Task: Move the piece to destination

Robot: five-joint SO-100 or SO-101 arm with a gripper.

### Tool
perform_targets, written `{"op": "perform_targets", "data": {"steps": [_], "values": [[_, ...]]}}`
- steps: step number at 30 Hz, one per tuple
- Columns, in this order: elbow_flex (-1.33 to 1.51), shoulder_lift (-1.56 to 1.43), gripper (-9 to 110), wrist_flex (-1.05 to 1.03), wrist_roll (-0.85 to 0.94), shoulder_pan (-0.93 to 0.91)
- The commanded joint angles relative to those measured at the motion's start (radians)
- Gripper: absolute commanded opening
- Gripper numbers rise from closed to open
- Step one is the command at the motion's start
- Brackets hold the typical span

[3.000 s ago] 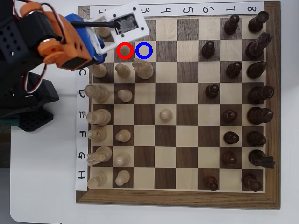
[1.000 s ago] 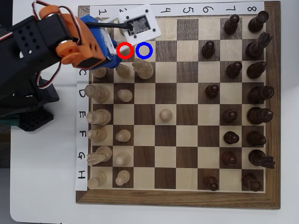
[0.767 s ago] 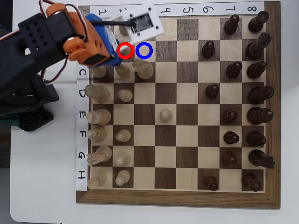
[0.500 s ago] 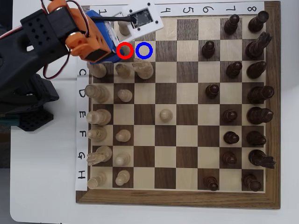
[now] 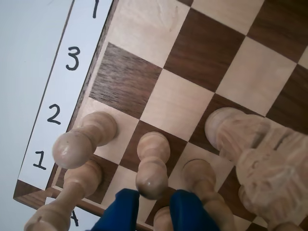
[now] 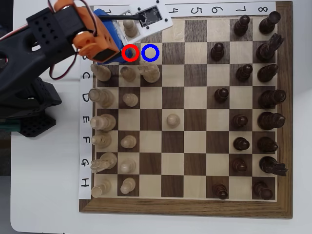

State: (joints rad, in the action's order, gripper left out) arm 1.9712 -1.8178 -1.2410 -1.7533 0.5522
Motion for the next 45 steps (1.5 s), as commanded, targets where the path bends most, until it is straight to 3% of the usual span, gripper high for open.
{"op": "perform_targets", "data": {"steps": [1, 34, 45], "values": [[-0.023, 0.009, 11, 0.06, -0.497, 0.028], [0.057, 0.051, 12, 0.224, -0.439, 0.066], [0.095, 0.043, 0, 0.216, -0.471, 0.034]]}}
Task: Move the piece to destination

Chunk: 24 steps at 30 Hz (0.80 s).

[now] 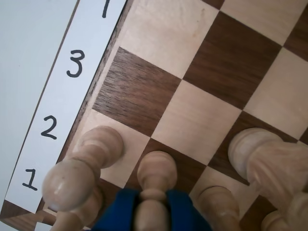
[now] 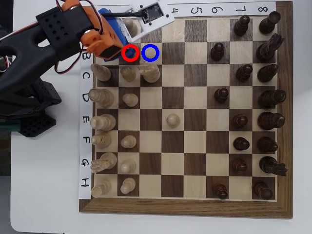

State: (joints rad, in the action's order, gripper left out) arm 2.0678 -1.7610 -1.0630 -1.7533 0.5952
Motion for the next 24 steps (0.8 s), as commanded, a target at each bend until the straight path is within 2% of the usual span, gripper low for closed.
{"op": "perform_targets", "data": {"steps": [1, 11, 24], "values": [[0.0, -0.018, 0, 0.038, -0.468, -0.014], [-0.02, -0.08, 0, 0.015, -0.442, -0.069], [-0.17, -0.161, 0, -0.126, -0.419, -0.109]]}}
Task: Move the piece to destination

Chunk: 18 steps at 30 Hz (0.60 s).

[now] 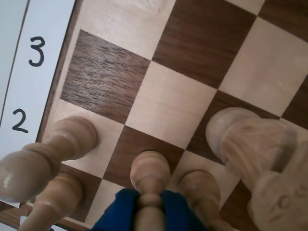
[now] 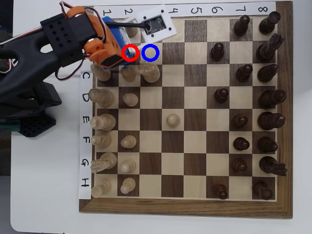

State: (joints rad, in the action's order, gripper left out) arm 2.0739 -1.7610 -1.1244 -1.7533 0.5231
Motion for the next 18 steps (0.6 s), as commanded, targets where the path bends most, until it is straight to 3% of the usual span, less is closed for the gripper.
{"op": "perform_targets", "data": {"steps": [1, 18], "values": [[-0.183, -0.166, 0, -0.072, -0.42, -0.034], [-0.36, -0.19, 0, -0.184, -0.462, 0.009]]}}
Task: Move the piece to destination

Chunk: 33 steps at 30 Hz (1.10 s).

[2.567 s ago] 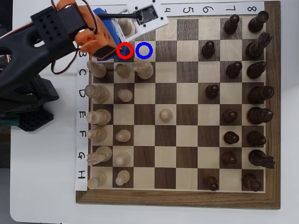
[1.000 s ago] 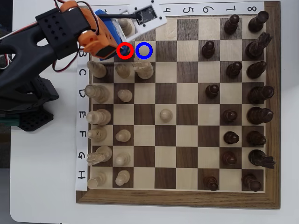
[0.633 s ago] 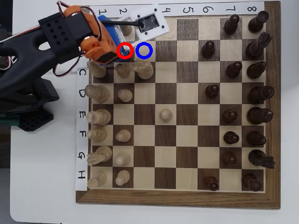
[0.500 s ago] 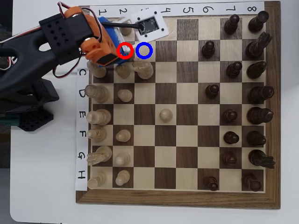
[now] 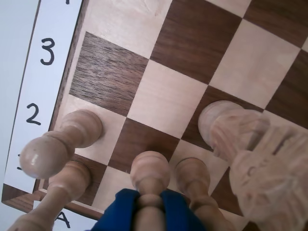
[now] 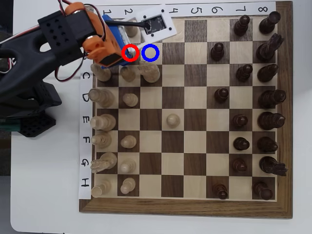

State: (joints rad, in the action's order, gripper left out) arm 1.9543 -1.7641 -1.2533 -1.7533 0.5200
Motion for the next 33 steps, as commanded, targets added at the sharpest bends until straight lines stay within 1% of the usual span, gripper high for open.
{"op": "perform_targets", "data": {"steps": [1, 16, 29, 33], "values": [[-0.25, -0.19, 0, -0.063, -0.462, 0.014], [-0.52, -0.215, 0, -0.295, -0.451, 0.051], [-0.792, -0.086, 0, -0.387, -0.442, 0.051], [-0.815, -0.028, 0, -0.377, -0.43, 0.028]]}}
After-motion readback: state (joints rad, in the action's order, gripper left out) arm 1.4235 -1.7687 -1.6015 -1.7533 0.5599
